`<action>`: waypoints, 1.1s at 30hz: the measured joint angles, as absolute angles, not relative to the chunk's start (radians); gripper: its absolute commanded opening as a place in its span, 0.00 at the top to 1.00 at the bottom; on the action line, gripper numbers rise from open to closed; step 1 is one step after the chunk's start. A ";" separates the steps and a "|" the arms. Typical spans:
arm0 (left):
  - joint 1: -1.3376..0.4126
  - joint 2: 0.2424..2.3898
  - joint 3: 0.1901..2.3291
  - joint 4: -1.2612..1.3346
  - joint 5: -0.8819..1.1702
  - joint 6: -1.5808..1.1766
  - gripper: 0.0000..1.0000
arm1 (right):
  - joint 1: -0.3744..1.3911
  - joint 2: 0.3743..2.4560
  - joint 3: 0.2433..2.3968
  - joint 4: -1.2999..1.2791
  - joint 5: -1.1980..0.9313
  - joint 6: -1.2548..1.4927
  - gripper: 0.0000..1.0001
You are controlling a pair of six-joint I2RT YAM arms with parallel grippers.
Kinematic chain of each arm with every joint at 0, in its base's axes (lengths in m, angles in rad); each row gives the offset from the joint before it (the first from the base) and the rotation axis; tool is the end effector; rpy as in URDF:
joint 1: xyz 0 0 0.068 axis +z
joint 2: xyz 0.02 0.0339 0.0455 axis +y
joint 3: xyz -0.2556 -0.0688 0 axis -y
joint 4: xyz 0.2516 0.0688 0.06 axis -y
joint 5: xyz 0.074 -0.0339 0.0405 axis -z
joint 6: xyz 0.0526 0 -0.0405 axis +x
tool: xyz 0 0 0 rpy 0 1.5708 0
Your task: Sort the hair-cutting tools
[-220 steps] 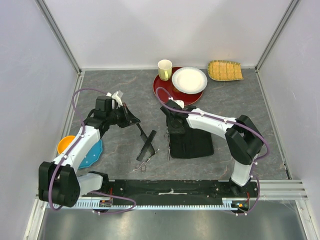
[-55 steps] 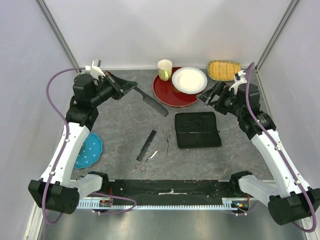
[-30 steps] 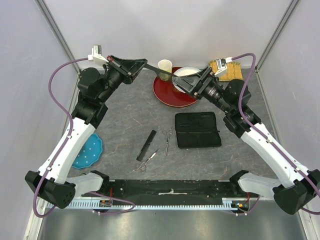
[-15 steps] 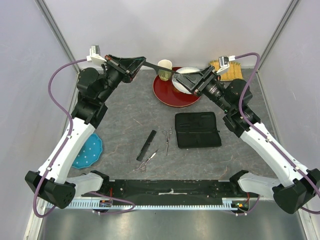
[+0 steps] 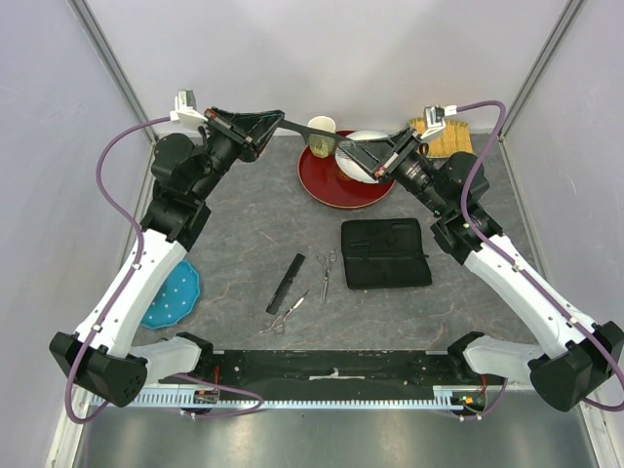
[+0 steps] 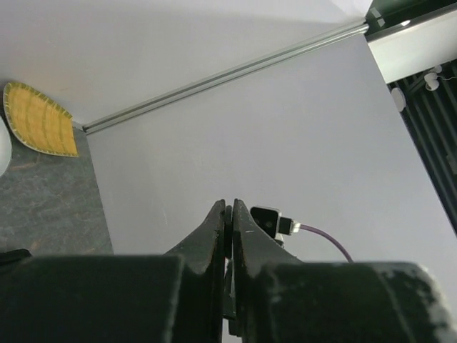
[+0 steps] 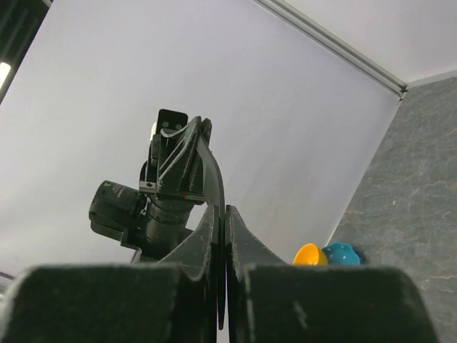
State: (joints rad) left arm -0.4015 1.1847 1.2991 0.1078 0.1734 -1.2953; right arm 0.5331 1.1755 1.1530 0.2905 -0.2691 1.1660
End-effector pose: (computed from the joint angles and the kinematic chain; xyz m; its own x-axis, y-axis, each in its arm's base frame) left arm 0.2630 -0.1215 0.4663 -0.4643 -0.8326 -0.3019 0.3421 0.1459 -0.9283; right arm 0.2467 0.1618 0.4367 -0.5635 0.6964 -0.4445 -0.4895 0.1520 0.8586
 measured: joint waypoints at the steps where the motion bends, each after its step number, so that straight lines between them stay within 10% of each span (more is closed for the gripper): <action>1: -0.402 1.185 1.294 0.110 0.171 -1.295 0.65 | 0.533 1.176 1.153 0.289 -0.269 1.165 1.00; 4: -0.400 1.177 1.269 0.097 0.162 -1.291 0.43 | 0.533 1.177 1.156 0.265 -0.269 1.149 1.00; 10: -0.363 1.099 1.169 -0.005 0.169 -1.250 0.29 | 0.505 1.185 1.177 0.150 -0.290 1.098 1.00; 20: -0.345 0.988 0.966 -0.184 0.348 -0.979 0.32 | 0.215 1.142 1.185 -0.344 -0.361 0.827 1.00; 33: -0.605 1.628 0.955 -0.138 0.527 -0.849 0.50 | 0.148 0.927 1.026 -0.836 -0.284 0.604 1.00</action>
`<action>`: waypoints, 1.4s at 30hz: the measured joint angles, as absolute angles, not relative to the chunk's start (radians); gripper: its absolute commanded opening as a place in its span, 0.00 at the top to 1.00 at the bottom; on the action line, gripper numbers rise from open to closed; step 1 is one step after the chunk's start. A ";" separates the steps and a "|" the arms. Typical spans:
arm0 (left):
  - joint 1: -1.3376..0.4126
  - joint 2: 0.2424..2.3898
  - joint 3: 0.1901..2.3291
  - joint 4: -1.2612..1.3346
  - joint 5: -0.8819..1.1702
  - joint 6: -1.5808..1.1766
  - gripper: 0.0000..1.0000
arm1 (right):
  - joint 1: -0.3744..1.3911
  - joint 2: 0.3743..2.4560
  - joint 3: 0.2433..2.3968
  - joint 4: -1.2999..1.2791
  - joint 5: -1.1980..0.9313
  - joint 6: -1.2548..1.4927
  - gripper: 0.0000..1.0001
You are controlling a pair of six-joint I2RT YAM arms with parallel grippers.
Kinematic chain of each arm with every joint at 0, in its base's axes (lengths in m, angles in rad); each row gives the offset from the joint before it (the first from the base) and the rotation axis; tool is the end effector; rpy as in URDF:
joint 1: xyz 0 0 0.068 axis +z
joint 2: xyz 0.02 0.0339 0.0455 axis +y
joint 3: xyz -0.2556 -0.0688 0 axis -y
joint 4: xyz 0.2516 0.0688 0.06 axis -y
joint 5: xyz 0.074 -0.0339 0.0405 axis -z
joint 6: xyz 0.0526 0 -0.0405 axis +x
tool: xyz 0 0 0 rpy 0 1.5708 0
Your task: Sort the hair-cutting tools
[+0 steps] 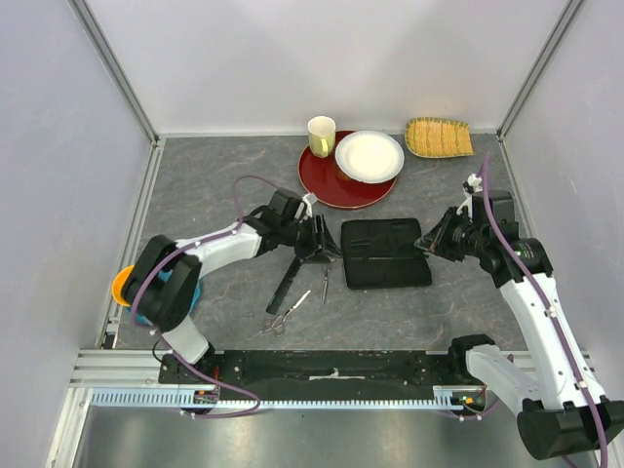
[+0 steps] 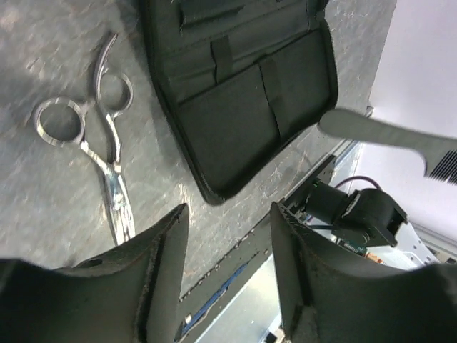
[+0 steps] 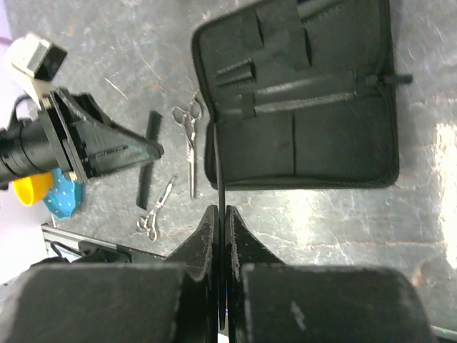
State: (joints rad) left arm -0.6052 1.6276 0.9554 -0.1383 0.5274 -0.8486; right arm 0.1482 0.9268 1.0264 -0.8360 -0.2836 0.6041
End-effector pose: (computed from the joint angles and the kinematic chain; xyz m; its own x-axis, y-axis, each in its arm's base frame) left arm 0.2736 -0.2215 0.1724 -0.9768 -0.1126 -0.1819 0.0664 0.6487 -0.7582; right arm 0.1988 0.0446 0.3190 -0.7437 0.4403 -0.5030 0.0919 0.8126 0.5755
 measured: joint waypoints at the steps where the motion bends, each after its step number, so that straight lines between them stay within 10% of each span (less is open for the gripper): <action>1: -0.612 1.649 0.968 -0.129 0.529 -0.845 0.51 | 0.148 0.915 1.015 -0.851 -0.281 0.601 1.00; 18: -0.682 1.917 1.101 -0.105 0.476 -0.831 0.58 | 0.148 0.859 0.988 -0.962 -0.230 0.564 1.00; 24: -0.686 1.962 1.125 -0.131 0.450 -0.835 0.98 | 0.147 0.885 0.982 -0.963 -0.226 0.548 1.00; 42: -0.545 1.978 1.217 -0.252 0.364 -0.704 0.98 | 0.128 0.925 0.844 -0.848 -0.234 0.525 1.00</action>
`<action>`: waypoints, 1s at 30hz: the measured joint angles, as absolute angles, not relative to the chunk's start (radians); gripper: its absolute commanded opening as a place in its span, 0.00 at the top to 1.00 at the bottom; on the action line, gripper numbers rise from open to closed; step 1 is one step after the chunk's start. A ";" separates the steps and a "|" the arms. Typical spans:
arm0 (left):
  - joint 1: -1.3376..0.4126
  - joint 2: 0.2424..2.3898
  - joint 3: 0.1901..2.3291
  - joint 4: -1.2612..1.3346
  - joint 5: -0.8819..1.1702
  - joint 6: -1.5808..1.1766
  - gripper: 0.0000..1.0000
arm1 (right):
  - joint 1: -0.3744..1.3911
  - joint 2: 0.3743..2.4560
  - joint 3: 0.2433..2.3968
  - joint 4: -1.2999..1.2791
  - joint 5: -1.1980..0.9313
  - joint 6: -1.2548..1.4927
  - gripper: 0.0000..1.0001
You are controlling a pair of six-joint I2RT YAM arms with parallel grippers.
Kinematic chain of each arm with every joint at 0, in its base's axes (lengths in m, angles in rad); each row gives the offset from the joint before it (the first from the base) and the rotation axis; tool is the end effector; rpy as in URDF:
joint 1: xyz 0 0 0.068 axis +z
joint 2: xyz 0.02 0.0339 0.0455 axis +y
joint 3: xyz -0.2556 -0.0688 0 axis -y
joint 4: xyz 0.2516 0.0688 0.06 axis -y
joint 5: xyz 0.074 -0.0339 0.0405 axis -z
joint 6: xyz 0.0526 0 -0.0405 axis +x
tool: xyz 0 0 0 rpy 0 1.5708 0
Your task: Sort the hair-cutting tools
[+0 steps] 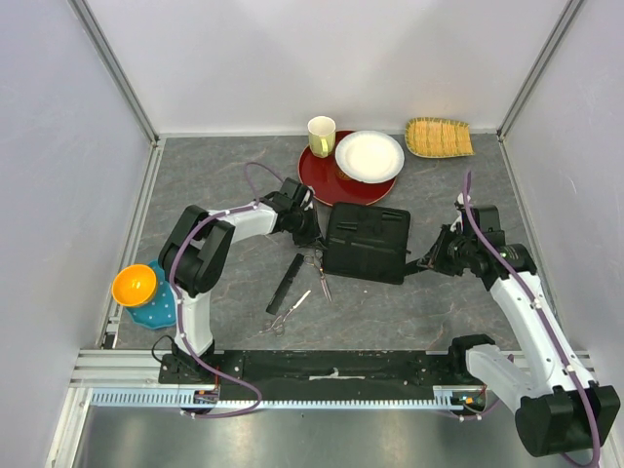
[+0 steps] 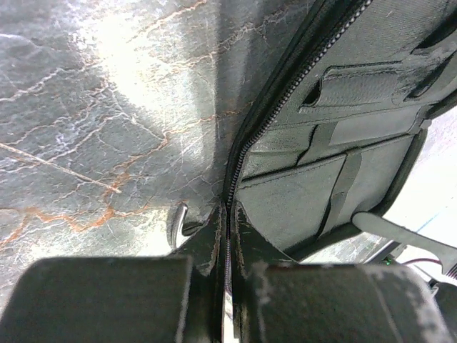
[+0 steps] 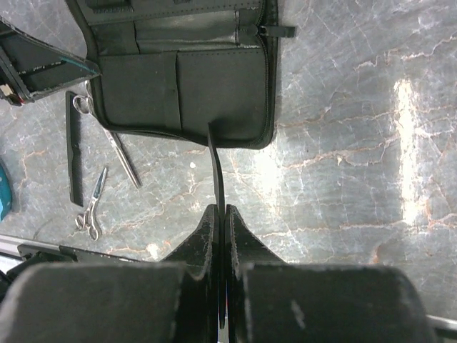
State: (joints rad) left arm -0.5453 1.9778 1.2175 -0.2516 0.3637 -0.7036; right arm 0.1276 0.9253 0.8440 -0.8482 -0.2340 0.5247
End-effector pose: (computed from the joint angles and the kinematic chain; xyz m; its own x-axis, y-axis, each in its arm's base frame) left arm 0.3410 -0.2287 0.1139 -0.9707 -0.1183 -0.2092 0.0236 0.8192 -0.5730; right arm 0.1936 0.0371 0.2567 -0.8188 0.3862 -0.4247 0.1720 0.8708 0.4605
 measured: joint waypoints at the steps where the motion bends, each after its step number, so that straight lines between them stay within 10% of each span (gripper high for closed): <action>1: -0.543 1.978 1.217 -0.252 0.368 -0.696 0.98 | 0.126 0.925 0.838 -0.836 -0.235 0.524 1.00; 30: -0.537 1.986 1.211 -0.229 0.413 -0.619 0.97 | 0.089 1.054 0.548 -0.440 -0.284 0.557 1.00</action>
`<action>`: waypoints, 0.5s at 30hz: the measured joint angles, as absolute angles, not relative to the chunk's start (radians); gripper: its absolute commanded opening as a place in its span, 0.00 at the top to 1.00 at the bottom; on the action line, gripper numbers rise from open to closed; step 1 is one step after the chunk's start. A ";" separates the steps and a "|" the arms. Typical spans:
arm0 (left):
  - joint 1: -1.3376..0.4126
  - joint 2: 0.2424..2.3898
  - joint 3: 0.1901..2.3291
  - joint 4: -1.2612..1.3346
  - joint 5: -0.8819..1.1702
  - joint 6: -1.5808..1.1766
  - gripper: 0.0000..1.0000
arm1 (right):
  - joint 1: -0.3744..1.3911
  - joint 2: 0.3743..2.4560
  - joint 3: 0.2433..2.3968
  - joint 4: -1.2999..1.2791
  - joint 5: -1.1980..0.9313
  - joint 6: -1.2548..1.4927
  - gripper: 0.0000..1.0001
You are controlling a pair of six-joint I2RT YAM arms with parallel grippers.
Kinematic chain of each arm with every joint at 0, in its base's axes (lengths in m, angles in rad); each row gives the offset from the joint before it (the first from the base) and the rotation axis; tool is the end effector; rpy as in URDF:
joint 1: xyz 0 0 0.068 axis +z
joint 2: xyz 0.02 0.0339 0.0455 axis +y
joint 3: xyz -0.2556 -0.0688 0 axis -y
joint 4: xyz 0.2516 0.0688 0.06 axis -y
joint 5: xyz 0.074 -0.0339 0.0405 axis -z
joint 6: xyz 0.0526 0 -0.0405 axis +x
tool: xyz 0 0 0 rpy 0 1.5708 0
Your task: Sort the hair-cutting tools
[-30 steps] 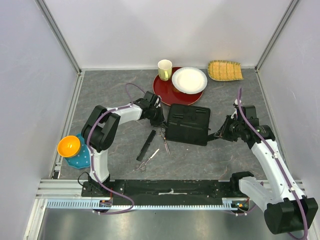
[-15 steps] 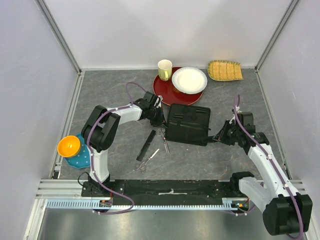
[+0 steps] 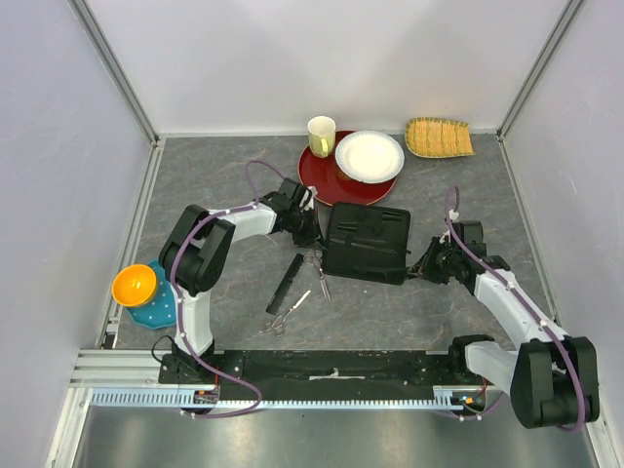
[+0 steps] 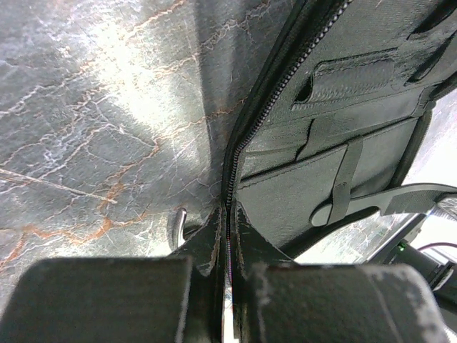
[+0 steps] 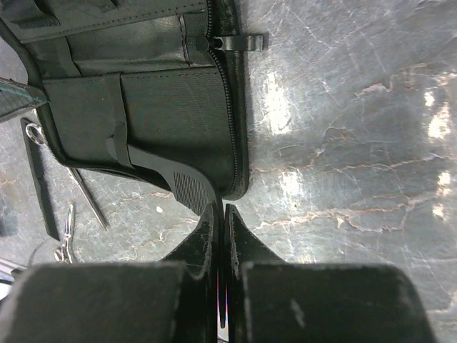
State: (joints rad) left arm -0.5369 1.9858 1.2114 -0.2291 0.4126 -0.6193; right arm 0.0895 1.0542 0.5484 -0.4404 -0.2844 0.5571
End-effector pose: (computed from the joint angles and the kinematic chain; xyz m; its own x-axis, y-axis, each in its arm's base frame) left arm 0.3420 -0.2281 0.1113 -0.9696 -0.0417 -0.2413 0.1116 0.8016 -0.5873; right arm 0.2135 0.0340 0.1653 -0.8175 0.4362 -0.3760 0.2157 0.8373 0.5024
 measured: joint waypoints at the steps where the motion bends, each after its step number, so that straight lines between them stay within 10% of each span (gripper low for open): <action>1: -0.536 1.987 1.212 -0.229 0.418 -0.619 0.97 | 0.089 1.070 0.541 -0.420 -0.290 0.562 1.00; 15: -0.530 1.995 1.214 -0.229 0.440 -0.619 0.97 | 0.121 1.258 0.507 -0.169 -0.385 0.620 1.00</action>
